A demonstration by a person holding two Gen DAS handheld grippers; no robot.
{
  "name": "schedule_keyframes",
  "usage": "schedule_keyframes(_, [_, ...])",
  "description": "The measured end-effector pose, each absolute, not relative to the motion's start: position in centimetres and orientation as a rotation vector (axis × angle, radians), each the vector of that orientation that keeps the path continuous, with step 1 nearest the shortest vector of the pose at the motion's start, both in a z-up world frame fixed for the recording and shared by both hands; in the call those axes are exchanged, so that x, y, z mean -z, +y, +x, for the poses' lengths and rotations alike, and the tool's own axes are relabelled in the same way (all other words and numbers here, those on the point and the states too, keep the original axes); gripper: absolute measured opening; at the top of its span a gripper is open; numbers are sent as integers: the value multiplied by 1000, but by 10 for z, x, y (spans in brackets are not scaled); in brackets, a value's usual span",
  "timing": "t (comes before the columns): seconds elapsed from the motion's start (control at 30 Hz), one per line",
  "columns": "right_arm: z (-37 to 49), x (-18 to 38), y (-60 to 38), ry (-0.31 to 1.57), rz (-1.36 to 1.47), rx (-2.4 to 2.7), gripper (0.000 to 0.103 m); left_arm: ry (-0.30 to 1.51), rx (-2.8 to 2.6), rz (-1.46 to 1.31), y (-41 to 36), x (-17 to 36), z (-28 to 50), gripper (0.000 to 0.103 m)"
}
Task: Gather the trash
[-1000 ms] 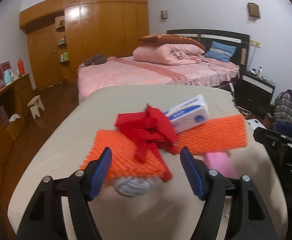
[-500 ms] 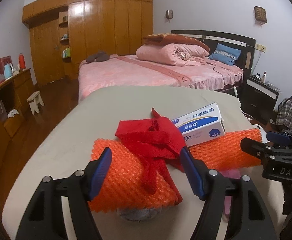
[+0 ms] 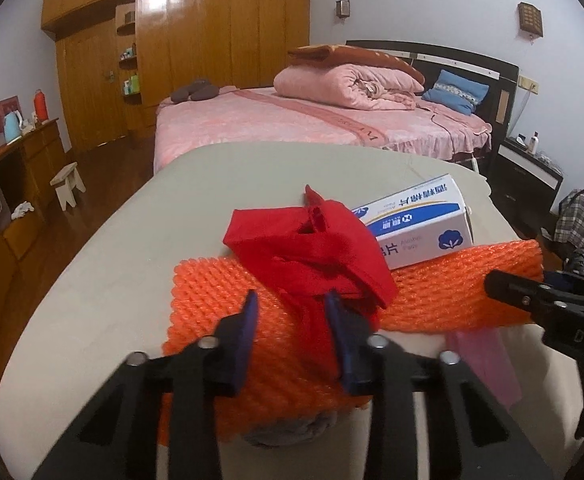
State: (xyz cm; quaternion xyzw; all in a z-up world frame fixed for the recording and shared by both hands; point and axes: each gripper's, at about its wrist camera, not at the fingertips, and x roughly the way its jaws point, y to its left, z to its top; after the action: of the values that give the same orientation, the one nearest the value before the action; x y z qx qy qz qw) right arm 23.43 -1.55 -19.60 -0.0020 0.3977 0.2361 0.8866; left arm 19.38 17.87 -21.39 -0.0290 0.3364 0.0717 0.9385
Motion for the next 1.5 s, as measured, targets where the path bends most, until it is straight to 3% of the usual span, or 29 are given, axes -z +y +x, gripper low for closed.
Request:
schedule_keyframes(0.03, [232, 194, -15, 826, -2, -506, 17, 683, -149, -56, 179, 213, 193, 22])
schedule_keyframes(0.13, [226, 188, -15, 818, 4, -530, 12, 669, -143, -62, 179, 210, 191, 11])
schedule_keyframes(0.57, [184, 179, -30, 840, 7, -553, 12, 632, -81, -48, 163, 190, 154, 10])
schedule_keyframes(0.67, [176, 187, -31, 867, -8, -544, 15, 644, -62, -38, 157, 192, 147, 10])
schedule_keyframes(0.83, [167, 191, -45, 862, -35, -472, 60, 655, -59, -25, 155, 196, 138, 10])
schedule_keyframes(1.0, [173, 176, -50, 788, -51, -432, 78, 639, -65, -39, 161, 188, 136, 11])
schedule_keyframes(1.27, [192, 186, -20, 807, -120, -508, 77, 609, -91, -44, 169, 180, 144, 30])
schedule_keyframes(1.37, [195, 199, -12, 851, -142, -521, 65, 606, -101, -43, 172, 181, 143, 35])
schedule_keyframes(1.5, [195, 211, -11, 898, -131, -541, 36, 606, -111, -40, 173, 183, 141, 41])
